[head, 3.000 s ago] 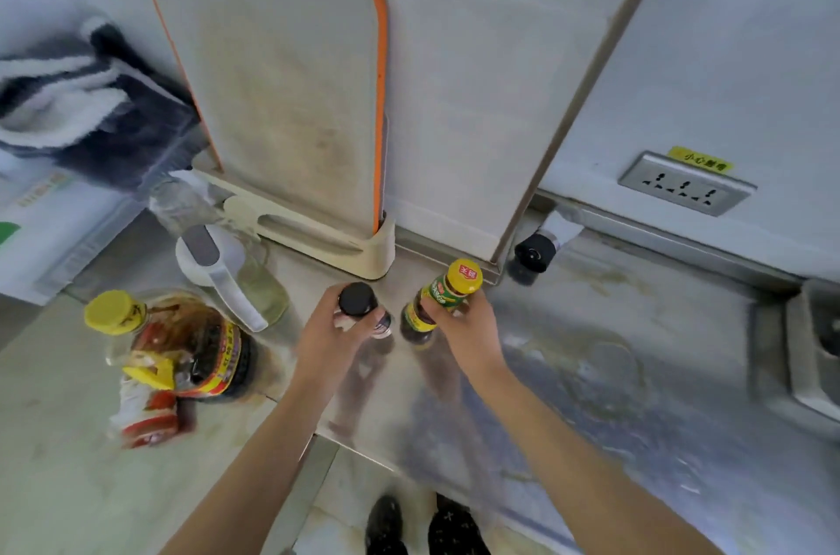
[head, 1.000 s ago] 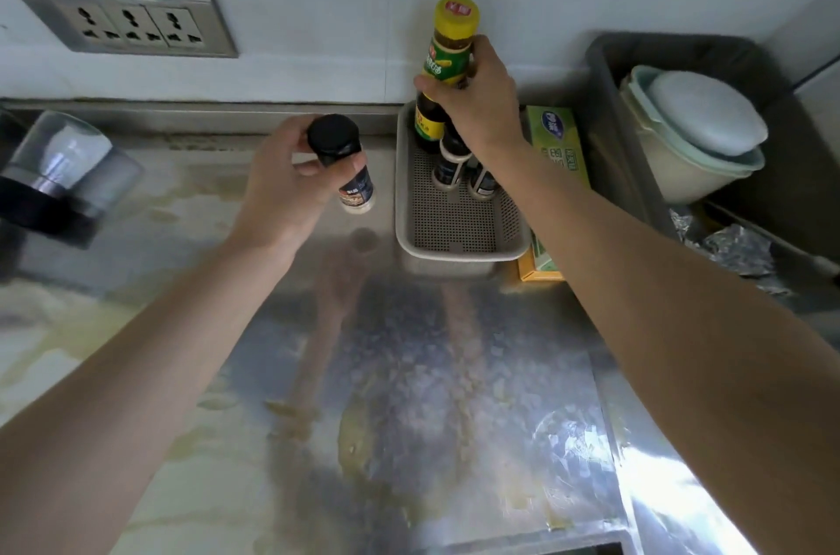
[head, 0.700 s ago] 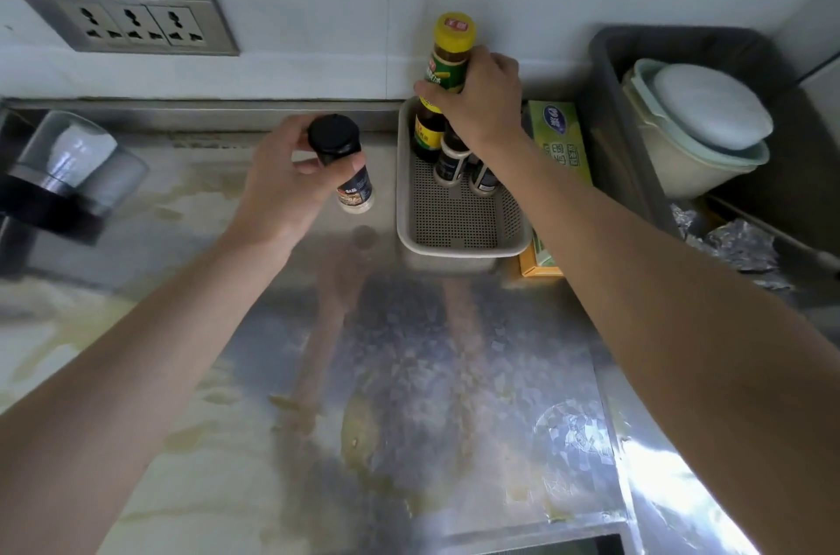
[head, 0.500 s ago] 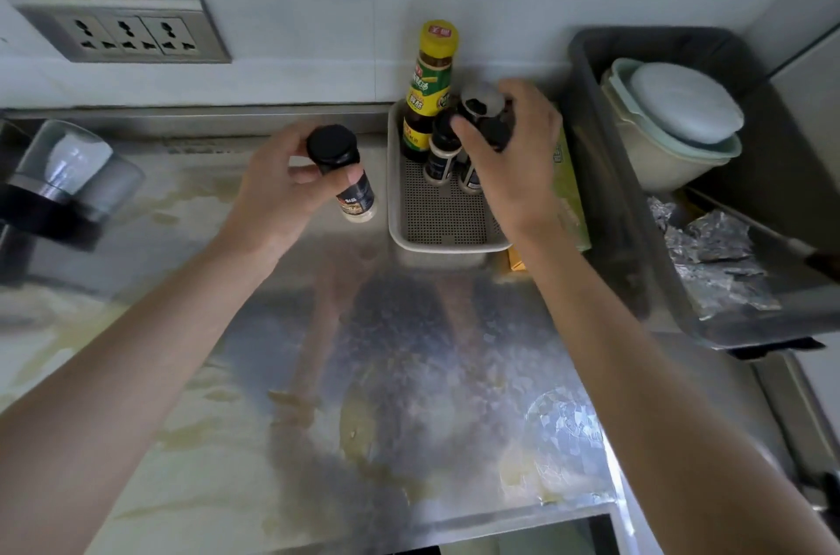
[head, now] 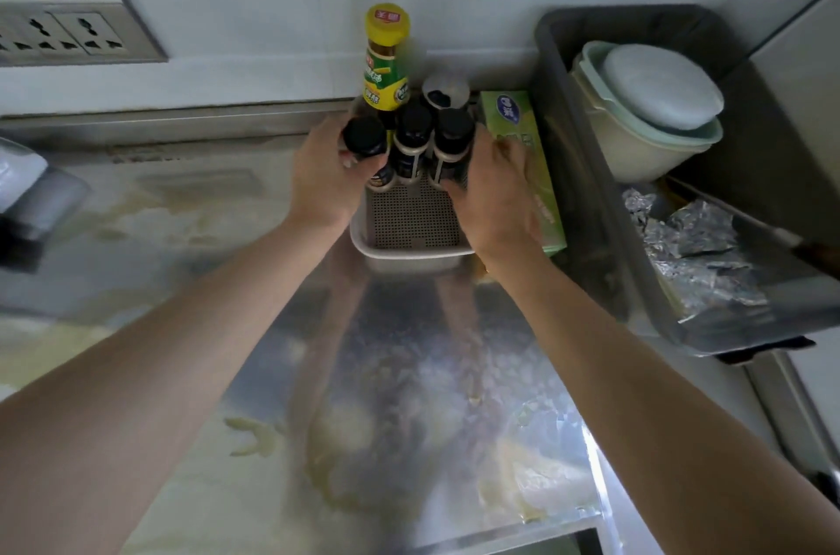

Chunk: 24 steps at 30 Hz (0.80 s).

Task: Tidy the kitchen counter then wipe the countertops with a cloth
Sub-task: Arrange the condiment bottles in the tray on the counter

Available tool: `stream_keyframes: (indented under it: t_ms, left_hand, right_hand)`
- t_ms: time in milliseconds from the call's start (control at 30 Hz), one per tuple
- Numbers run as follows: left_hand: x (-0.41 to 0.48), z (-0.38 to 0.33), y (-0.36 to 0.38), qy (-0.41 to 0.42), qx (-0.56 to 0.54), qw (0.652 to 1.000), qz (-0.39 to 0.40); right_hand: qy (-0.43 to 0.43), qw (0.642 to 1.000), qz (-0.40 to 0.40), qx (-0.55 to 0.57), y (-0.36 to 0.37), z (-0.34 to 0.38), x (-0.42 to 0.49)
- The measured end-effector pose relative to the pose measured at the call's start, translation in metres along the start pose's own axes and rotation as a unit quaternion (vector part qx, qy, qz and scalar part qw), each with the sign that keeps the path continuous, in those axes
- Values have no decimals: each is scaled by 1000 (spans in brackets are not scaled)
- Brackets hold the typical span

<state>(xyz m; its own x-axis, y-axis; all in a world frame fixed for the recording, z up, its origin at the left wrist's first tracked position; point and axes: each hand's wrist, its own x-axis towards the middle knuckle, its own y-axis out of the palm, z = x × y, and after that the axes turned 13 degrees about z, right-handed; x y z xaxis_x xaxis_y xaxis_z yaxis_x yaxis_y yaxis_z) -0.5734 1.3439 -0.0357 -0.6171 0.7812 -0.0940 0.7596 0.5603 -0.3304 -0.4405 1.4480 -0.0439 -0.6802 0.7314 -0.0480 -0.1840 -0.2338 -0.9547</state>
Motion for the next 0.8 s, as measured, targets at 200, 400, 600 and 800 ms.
stream_keyframes:
  t_ms: [200, 400, 600, 800]
  left_hand:
    - [12, 3, 7, -13, 25, 999, -23]
    - [24, 1, -3, 19, 81, 992, 99]
    - [31, 6, -1, -8, 109, 992, 58]
    - [14, -4, -9, 2, 127, 988, 83]
  right_hand:
    - [29, 998, -20, -61, -7, 1, 16]
    - [26, 997, -29, -65, -3, -2, 16]
    - [38, 998, -17, -53, -4, -1, 14]
    - [24, 992, 16, 123, -6, 0, 0]
